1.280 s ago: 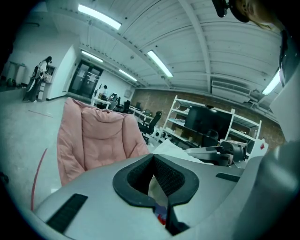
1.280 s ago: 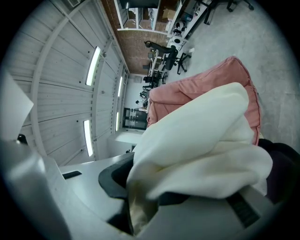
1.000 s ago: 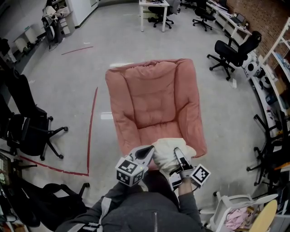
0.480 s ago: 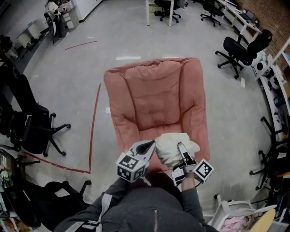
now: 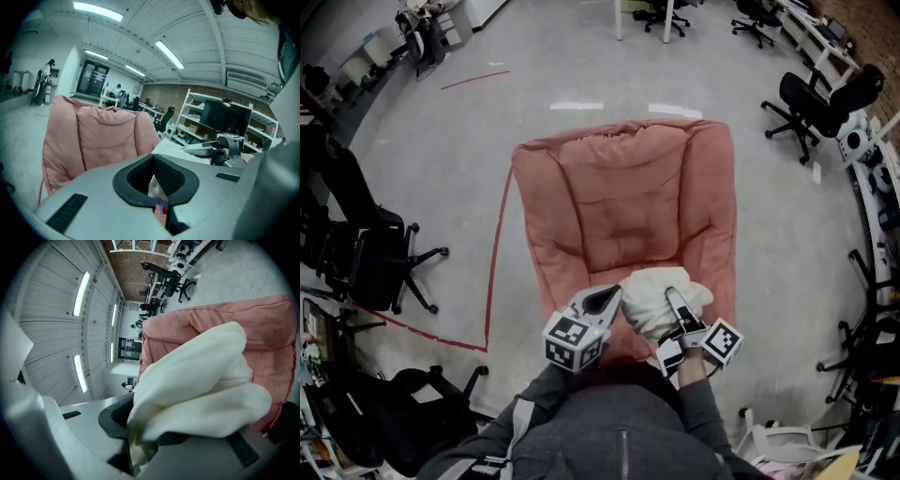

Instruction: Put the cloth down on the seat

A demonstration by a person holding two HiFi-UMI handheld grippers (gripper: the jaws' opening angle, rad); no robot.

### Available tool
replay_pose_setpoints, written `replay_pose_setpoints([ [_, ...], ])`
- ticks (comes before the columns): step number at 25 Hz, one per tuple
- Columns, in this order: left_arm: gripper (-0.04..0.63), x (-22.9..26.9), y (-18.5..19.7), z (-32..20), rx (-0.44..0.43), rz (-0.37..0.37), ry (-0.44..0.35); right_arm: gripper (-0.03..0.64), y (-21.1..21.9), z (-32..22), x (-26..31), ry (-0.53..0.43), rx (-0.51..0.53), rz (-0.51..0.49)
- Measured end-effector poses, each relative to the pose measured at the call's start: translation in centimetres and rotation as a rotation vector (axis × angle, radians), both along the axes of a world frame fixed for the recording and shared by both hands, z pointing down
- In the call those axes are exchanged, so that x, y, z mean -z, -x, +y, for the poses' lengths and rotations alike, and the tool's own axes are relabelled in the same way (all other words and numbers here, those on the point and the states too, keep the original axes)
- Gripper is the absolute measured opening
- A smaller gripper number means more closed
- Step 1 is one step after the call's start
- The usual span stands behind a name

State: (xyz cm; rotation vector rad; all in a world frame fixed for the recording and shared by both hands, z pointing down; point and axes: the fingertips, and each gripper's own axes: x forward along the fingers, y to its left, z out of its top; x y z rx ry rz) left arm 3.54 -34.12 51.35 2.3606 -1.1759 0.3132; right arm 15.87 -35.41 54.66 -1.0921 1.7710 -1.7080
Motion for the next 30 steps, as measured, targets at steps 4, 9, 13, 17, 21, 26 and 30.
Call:
replay_pose_setpoints([
  [4, 0.005, -1.4, 0.1, -1.5, 0.007, -0.026, 0.020, 0.100, 0.2, -2.0, -1.2, 0.010, 0.024, -0.002],
  [9, 0.005, -2.6, -0.9, -3.8, -0.001, -0.060, 0.021, 0.100, -0.3, -4.7, -3.2, 0.032, 0.050, 0.016],
  [13, 0.005, -4.0, -1.3, -5.3, -0.019, -0.085, 0.030, 0.100, -0.6, -6.7, -5.1, 0.044, 0.061, 0.051],
  [17, 0.005, -5.5, -1.6, -6.1, -0.032, -0.109, 0.043, 0.100, -1.0, -8.1, -6.6, 0.055, 0.063, 0.051],
  [21, 0.005, -6.7, -1.9, -6.8, -0.035, -0.108, 0.069, 0.100, -1.1, -9.2, -7.8, 0.065, 0.070, 0.054],
  [26, 0.005, -7.8, -1.9, -7.8, -0.027, -0.106, 0.095, 0.100, -0.6, -10.3, -9.7, 0.084, 0.083, 0.071],
  [30, 0.005, -8.4, -1.7, -8.3, -0.023, -0.103, 0.108, 0.100, -0.2, -11.5, -11.2, 0.126, 0.065, 0.069],
])
